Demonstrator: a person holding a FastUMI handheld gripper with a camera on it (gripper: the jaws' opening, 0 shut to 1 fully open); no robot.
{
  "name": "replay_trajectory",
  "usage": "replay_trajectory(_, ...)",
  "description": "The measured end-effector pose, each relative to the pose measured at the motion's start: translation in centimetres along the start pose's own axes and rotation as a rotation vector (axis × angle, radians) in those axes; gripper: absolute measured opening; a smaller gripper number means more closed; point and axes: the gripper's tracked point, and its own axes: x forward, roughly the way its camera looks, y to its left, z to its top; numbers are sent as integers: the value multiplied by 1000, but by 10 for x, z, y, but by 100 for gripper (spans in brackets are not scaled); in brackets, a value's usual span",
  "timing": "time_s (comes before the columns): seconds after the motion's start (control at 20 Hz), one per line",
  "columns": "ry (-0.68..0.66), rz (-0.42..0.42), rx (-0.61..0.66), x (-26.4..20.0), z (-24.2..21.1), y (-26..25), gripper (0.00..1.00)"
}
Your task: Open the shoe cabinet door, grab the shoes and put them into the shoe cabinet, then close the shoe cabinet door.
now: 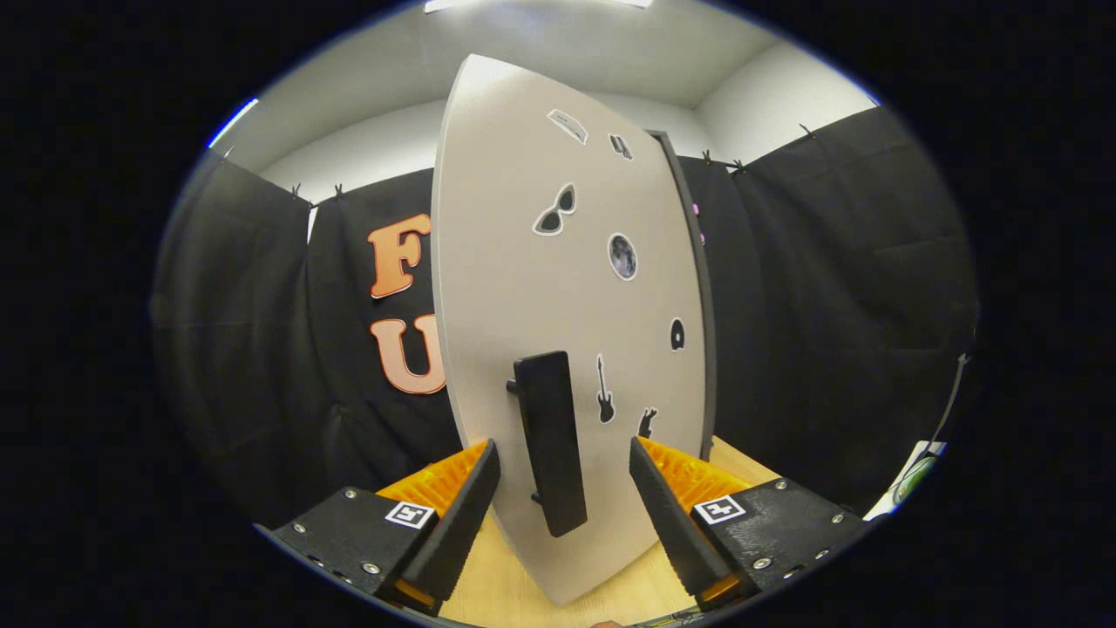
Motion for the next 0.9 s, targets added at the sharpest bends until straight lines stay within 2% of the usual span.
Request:
replay_trajectory(0.3,-21,33,-30,55,0,35,93)
replay_trajectory(0.6,10,99,64,92,-9,47,93)
replay_trajectory(0.9,-22,67,-70,119,-9,51,93)
